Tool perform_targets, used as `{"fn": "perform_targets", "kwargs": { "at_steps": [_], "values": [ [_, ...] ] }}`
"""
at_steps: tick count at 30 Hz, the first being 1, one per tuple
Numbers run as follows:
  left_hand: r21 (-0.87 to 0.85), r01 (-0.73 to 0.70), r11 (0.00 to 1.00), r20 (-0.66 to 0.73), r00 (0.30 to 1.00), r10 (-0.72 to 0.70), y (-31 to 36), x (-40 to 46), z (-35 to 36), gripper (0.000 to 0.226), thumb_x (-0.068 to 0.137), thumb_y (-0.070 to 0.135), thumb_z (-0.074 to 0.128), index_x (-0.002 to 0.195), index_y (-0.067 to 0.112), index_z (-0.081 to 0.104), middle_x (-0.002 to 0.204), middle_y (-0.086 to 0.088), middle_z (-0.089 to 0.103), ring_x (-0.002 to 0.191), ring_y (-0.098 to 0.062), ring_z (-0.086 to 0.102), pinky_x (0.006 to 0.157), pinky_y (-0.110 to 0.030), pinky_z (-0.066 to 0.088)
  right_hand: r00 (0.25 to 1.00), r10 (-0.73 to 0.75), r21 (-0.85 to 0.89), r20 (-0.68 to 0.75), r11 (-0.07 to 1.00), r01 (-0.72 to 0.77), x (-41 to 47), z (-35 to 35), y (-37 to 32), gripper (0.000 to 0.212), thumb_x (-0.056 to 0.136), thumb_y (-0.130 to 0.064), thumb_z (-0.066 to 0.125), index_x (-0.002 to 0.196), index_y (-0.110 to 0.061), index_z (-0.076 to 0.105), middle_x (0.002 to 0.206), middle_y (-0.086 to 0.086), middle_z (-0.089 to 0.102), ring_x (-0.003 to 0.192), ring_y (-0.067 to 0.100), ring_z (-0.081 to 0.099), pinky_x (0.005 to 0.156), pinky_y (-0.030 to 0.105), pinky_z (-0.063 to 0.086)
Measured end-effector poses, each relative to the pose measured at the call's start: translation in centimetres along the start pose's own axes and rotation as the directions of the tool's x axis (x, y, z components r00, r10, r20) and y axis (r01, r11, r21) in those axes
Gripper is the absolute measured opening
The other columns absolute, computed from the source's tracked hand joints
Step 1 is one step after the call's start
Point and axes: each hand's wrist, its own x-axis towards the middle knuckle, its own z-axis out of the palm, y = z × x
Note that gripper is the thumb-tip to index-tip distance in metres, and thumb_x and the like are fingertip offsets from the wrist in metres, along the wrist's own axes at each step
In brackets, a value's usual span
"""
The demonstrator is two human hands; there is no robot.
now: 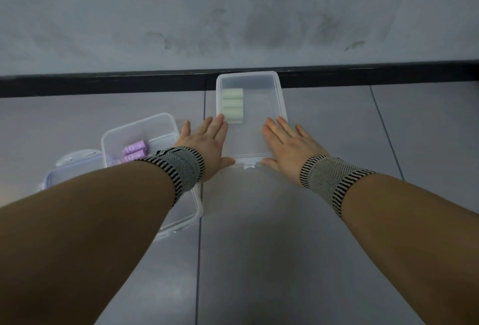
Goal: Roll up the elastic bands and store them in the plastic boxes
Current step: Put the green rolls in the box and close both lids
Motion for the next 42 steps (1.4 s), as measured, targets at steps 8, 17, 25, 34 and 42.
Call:
{"fn": "perform_targets", "kwargs": {
  "at_steps": [8, 17, 25, 34, 42],
  "values": [
    [-0.029, -0.003, 1.000, 0.012, 1.000, 0.003, -0.4, 0.6, -0.4, 0.084, 0.092, 0.061, 0.028, 0.147, 0.017, -0.017, 0.154, 0.003, -0.028, 0.145, -0.019, -0.014, 0.115, -0.054, -0.001, 1.000, 0.011, 0.040, -0.018, 0.999, -0.010, 0.6, -0.2, 0.1, 0.075, 0.096, -0.055, 0.024, 0.150, -0.015, -0.010, 0.158, 0.000, -0.019, 0.146, 0.018, -0.016, 0.119, 0.044, 0.002],
    [-0.055, 0.029, 0.998, -0.009, 1.000, -0.029, 0.4, 0.0, -0.7, 0.077, 0.093, 0.058, 0.029, 0.149, 0.023, -0.011, 0.156, -0.003, -0.022, 0.145, -0.022, -0.011, 0.115, -0.056, 0.000, 0.999, 0.048, 0.182, -0.018, 0.982, -0.044, 0.7, -2.0, -0.5, 0.079, 0.092, -0.051, 0.047, 0.150, -0.016, 0.006, 0.160, -0.001, -0.005, 0.147, 0.020, -0.006, 0.119, 0.042, 0.005],
    [-0.252, 0.076, 0.965, -0.220, 0.966, -0.134, -3.1, -6.7, 0.2, 0.067, 0.097, 0.046, 0.029, 0.149, 0.024, -0.007, 0.157, 0.002, -0.017, 0.145, -0.020, -0.011, 0.117, -0.050, 0.004, 0.969, 0.063, 0.224, -0.239, 0.975, -0.008, -0.9, -4.8, -6.3, 0.070, 0.097, -0.042, 0.041, 0.151, -0.017, 0.004, 0.160, 0.001, -0.008, 0.147, 0.021, -0.008, 0.119, 0.039, 0.002],
    [-0.339, 0.385, 0.859, -0.112, 0.890, -0.442, -14.6, -20.5, 7.9, 0.066, 0.095, 0.042, 0.039, 0.149, 0.023, 0.006, 0.159, 0.002, -0.008, 0.146, -0.020, -0.005, 0.117, -0.046, 0.013, 0.925, -0.260, 0.253, -0.277, 0.909, 0.331, -0.6, -8.3, -23.3, 0.060, 0.095, -0.032, 0.046, 0.148, -0.014, 0.024, 0.158, 0.010, 0.012, 0.145, 0.026, 0.013, 0.119, 0.036, 0.015],
    [-0.489, 0.518, 0.702, 0.077, 0.827, -0.556, -19.4, -24.1, 17.3, 0.068, 0.095, 0.042, 0.041, 0.150, 0.022, 0.006, 0.159, 0.004, -0.004, 0.146, -0.019, -0.003, 0.117, -0.045, 0.014, 0.955, -0.293, 0.338, -0.039, 0.896, 0.288, 1.5, -3.0, -34.8, 0.056, 0.096, -0.029, 0.043, 0.146, -0.014, 0.022, 0.159, 0.010, 0.000, 0.146, 0.025, 0.008, 0.117, 0.034, 0.017]
  ]
}}
